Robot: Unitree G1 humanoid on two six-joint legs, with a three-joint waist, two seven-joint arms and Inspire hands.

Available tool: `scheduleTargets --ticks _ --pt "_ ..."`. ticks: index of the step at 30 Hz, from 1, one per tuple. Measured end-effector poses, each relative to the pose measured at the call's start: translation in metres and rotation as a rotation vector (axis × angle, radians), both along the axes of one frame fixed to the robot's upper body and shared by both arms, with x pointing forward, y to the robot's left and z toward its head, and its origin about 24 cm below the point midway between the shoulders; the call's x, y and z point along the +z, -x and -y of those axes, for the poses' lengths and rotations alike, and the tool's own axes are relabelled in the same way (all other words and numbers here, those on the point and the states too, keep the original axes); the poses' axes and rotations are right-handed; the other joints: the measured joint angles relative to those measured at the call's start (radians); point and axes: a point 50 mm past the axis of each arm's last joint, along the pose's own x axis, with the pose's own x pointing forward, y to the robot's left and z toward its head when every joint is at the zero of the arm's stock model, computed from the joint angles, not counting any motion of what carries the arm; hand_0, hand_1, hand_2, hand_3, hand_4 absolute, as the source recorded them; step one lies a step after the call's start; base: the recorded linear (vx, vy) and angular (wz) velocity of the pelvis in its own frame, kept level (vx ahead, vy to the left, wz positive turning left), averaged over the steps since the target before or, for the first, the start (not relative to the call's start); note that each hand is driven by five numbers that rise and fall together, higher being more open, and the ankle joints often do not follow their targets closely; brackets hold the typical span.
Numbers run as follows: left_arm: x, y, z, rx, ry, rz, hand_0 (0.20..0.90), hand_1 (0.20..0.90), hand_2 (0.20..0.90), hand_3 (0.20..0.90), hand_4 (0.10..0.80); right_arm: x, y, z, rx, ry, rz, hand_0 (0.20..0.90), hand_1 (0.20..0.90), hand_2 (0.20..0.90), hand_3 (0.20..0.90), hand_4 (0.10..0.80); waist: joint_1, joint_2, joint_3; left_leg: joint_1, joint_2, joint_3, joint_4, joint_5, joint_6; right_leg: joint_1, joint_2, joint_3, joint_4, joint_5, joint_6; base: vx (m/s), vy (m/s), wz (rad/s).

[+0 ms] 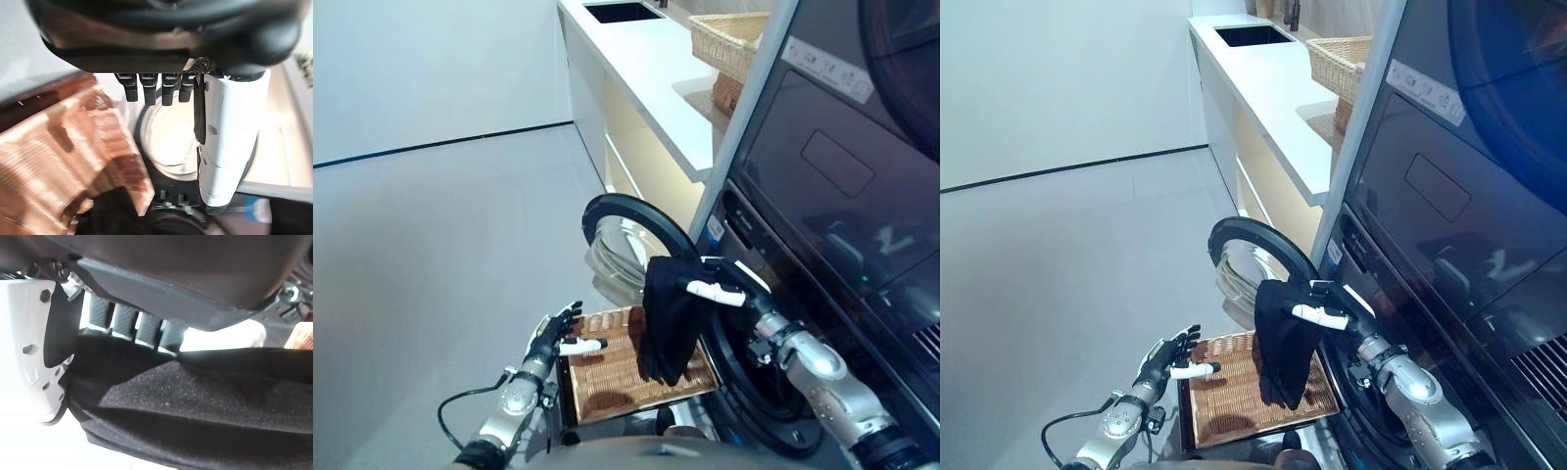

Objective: Pick up the clothes and place them into the washing machine

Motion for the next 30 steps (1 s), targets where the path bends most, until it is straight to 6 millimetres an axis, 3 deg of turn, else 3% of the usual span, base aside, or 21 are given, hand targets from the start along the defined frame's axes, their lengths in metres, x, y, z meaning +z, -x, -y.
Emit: scheduleTargets --ticks 10,30 --pt "0.007 -0.009 0.001 0.018 0.124 0.009 0.900 0.900 0.900 0.900 0.800 0.014 -0.001 -0.013 0.077 -0.060 0.032 0.200 0.200 0.200 0.200 0.300 -0.003 0.001 -0.002 0.001 -0.001 0.000 0.000 0.000 0.000 0.000 0.000 0.000 0.000 0.000 0.000 0.000 0.000 0.00" --pt "0.005 -0.010 0.035 -0.099 0.330 -0.084 0.900 0.900 0.900 0.900 0.800 0.039 -0.028 -0.028 0.193 -0.020 0.103 0.200 0.200 0.200 0.200 0.300 -0.006 -0.011 -0.026 0.011 -0.002 0.006 0.000 -0.003 0.001 0.002 -0.001 0.006 0.002 0.000 0.000 0.002 0.000 -0.01"
